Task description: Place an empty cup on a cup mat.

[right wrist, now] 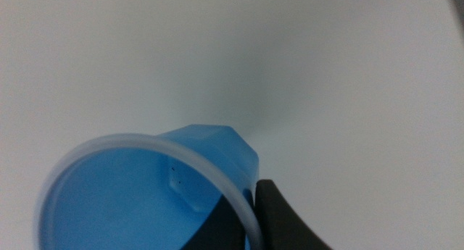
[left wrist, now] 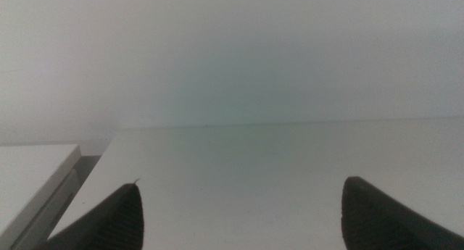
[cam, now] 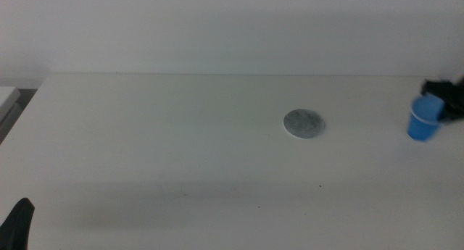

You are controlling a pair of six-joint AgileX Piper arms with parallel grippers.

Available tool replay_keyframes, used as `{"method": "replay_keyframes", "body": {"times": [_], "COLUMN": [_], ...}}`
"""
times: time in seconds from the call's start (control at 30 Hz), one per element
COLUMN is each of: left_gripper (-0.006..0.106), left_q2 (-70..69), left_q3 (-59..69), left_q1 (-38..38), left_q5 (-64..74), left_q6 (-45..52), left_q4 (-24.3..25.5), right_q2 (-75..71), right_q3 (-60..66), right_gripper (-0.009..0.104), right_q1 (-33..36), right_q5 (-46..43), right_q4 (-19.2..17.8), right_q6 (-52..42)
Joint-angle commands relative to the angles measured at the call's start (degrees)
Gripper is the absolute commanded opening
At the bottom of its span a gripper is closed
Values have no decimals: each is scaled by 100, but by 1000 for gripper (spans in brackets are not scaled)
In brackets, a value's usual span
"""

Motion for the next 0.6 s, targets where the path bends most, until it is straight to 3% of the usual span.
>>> {"method": "replay_keyframes", "body": {"times": [0.0,0.27,0.57], "left_gripper": [94,94,94], "left_q2": [-21,-21,-21], "left_q3": [-2,-2,-2], "left_q1": [-6,-6,-6], "left_q5": [-72,-72,-72], "left_q6": [-16,-16,-16], "left_q4": [-13,-13,-13], "right_q2": [-277,189,917], "right_q3": [-234,-1700,-2173], "right_gripper": [1,1,1], "right_q1": [422,2006,2634], "right_q5": [42,258,264], "right_q4": [47,28,41], "right_q6": [27,477,628]}}
